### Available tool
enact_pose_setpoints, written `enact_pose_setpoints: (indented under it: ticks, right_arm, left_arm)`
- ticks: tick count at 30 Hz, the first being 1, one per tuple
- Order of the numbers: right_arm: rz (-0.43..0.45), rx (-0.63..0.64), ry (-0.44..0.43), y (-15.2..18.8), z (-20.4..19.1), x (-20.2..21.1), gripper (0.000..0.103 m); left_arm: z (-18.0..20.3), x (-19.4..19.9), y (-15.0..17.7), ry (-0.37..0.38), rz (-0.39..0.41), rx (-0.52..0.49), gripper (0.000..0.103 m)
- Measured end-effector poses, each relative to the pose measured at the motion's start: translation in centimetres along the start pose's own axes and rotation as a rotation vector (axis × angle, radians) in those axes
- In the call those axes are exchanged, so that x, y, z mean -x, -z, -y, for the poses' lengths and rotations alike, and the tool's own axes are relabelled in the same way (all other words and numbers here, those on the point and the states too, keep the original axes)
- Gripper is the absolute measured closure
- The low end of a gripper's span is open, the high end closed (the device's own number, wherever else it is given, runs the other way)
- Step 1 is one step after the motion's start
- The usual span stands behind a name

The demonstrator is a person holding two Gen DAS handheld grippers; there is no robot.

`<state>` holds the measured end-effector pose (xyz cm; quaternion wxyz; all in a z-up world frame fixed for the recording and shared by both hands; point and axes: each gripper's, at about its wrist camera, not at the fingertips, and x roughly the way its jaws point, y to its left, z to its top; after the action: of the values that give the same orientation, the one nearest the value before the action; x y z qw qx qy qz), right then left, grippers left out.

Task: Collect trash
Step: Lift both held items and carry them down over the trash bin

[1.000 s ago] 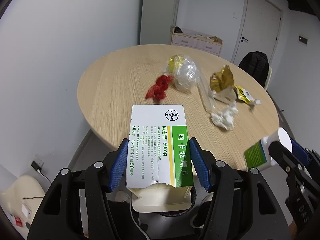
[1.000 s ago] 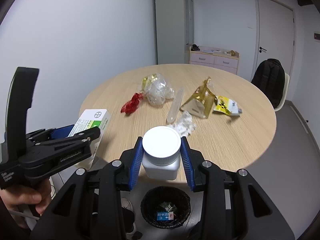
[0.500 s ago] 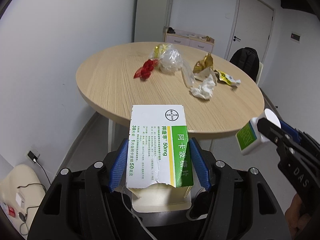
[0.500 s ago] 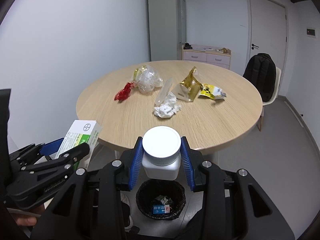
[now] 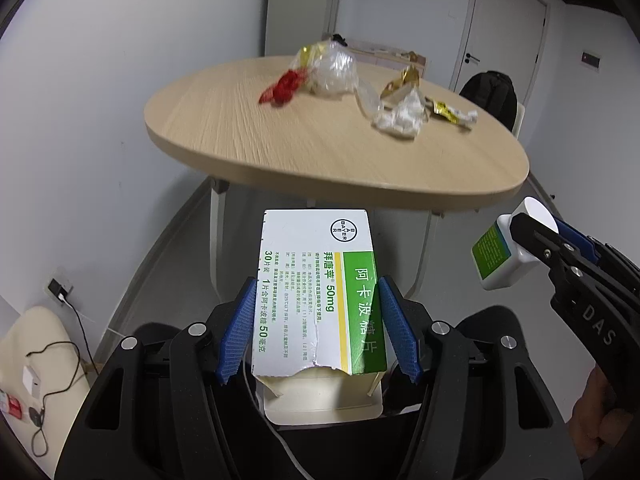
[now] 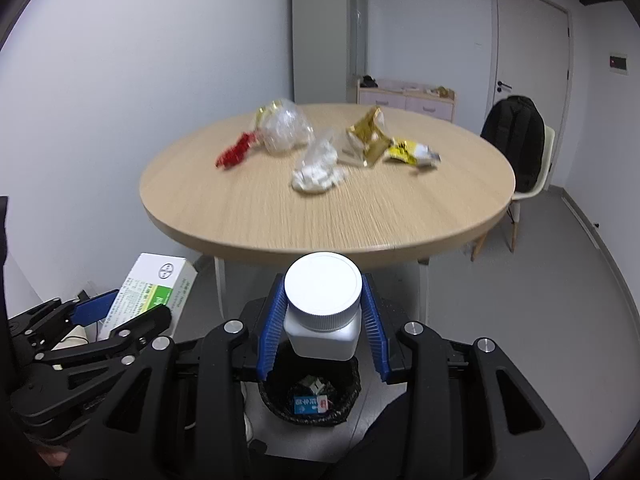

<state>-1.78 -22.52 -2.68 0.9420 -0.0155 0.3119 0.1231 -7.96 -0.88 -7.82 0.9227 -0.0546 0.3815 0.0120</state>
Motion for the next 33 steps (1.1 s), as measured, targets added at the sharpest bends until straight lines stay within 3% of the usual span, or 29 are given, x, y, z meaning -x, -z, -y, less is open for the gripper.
enact_pose_setpoints:
  ticks: [11,20,33]
  right_arm:
    - [-0.074,-0.015,0.009,3.6,0.5,-4.3,0.067]
    - [-0.15,-0.028,-0.012,6.3,0.4,-10.0,0.067]
    - [-0.278,-0.065,-0.004,8.3,1.5,-19.3,0.067]
  left_arm:
    - [-0.1,-4.6,2.8,0.009,-0.052,-0.006,0.043]
    - [-1.7,-10.9,3.8,0.076,-0.111,0.017,0.043]
    - [-2.7,-19.7,4.5,-0.001,-0.2,0.022,0.043]
